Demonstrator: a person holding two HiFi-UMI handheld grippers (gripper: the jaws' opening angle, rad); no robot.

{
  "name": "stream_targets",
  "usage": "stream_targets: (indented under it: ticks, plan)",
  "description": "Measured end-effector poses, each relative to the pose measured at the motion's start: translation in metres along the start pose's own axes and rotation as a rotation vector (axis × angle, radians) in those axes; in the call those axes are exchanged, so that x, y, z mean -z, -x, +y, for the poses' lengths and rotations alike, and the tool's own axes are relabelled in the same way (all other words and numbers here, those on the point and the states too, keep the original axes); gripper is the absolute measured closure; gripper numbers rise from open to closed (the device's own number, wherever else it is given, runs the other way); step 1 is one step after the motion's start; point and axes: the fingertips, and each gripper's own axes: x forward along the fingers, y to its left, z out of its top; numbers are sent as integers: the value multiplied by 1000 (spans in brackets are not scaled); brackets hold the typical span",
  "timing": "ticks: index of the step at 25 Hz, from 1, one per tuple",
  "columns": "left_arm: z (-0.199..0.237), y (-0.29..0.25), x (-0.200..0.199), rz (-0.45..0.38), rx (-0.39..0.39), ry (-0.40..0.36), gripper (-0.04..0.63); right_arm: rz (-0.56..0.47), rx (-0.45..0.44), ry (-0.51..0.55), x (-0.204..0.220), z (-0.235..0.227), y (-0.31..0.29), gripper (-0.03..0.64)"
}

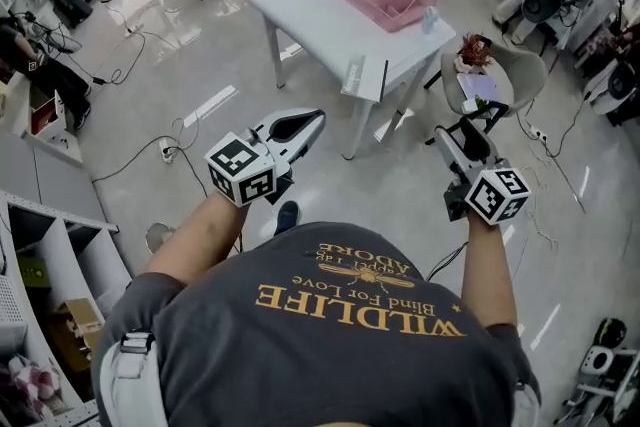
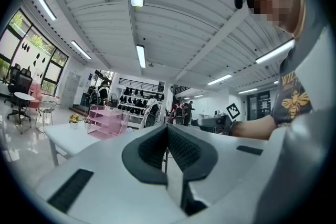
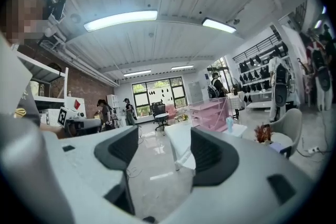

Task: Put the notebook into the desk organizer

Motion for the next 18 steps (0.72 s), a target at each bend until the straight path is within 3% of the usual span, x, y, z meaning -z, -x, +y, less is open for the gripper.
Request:
stream_targets:
  ticks: [11,18]
  plan:
    - [203,-53,-43,28,181,-24,597,-16,154,-15,-44,-14,-177,321]
    - [255,-96,-44,43,237,8,597,20,201,-47,-48,-48,-222,321]
